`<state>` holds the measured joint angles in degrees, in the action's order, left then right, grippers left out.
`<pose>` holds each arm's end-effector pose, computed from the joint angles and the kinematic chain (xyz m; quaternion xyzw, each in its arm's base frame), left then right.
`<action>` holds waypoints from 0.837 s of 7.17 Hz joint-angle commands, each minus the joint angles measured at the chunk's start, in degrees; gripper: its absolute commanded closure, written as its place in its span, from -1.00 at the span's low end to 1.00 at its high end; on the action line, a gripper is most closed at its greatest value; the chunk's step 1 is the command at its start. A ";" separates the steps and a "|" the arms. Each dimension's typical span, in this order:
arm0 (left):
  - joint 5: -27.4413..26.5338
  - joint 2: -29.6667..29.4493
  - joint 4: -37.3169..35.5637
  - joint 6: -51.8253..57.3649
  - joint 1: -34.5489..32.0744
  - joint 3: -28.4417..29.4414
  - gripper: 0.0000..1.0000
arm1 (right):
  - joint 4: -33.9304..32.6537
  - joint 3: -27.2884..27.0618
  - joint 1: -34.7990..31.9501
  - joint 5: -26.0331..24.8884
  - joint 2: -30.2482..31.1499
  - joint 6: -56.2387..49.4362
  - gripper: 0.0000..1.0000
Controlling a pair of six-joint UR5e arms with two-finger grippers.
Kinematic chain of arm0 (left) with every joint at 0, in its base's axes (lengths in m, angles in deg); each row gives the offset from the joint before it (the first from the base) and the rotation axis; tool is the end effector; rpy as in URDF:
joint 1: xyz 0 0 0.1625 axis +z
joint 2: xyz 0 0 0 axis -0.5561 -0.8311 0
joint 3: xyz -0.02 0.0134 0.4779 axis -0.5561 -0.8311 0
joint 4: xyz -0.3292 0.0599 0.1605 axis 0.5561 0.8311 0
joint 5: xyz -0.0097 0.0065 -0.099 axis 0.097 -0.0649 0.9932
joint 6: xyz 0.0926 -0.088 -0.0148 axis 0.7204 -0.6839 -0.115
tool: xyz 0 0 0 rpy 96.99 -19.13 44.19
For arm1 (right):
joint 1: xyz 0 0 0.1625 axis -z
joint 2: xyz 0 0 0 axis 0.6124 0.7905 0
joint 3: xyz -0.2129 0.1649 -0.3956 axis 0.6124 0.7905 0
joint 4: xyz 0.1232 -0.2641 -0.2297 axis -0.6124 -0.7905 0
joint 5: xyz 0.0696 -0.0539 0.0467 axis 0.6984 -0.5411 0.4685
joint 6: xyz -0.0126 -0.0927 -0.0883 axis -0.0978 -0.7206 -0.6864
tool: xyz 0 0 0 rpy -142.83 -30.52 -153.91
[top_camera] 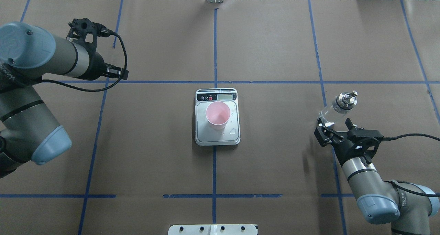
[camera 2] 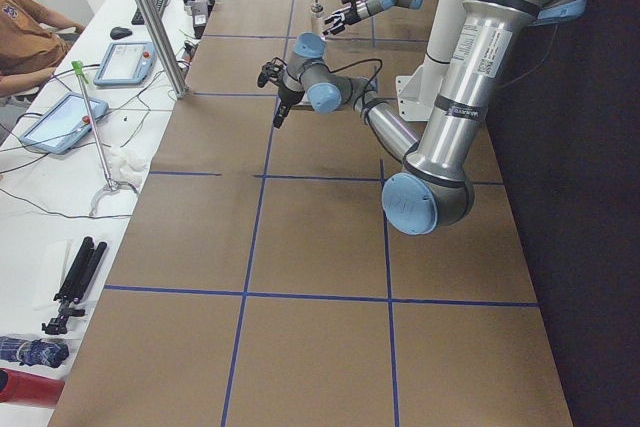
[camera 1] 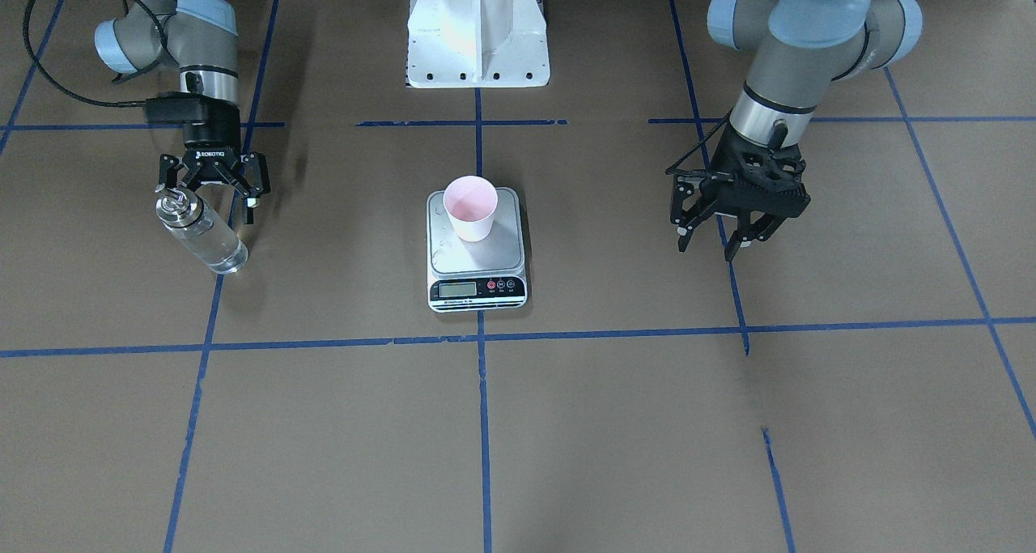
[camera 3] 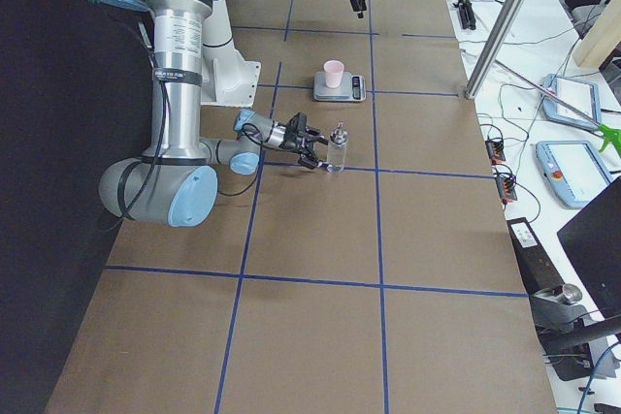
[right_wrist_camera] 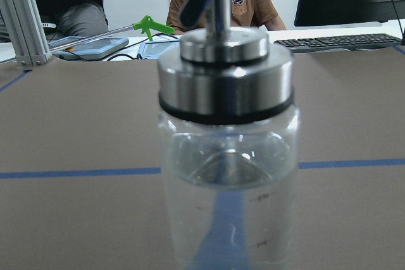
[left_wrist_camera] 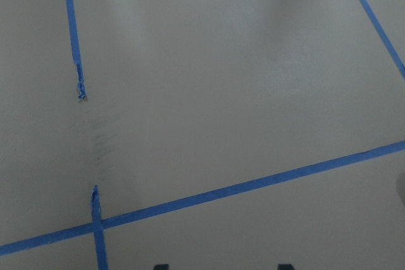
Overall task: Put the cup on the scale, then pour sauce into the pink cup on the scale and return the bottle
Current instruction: 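Carry the glass bottle upright with the right gripper toward the scale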
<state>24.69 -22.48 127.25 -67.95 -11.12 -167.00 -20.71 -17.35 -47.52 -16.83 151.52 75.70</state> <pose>0.3515 -0.4915 0.3983 0.2233 0.4031 0.0397 0.8866 -0.3682 -0.3066 0.5766 0.4769 -0.3223 0.2164 0.7886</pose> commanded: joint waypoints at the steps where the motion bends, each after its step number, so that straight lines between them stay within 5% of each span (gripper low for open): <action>1: 0.00 0.01 0.08 0.01 0.00 -0.01 -0.32 | 0.18 2.37 -1.31 0.04 -1.89 -0.69 -0.95; 6: 0.00 0.01 0.00 0.01 -0.09 0.08 -0.46 | 0.35 5.11 -3.51 0.13 -3.84 -2.36 -0.95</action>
<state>24.69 -22.48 127.29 -67.94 -11.21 -166.97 -20.43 -12.90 -50.74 -16.71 147.79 73.46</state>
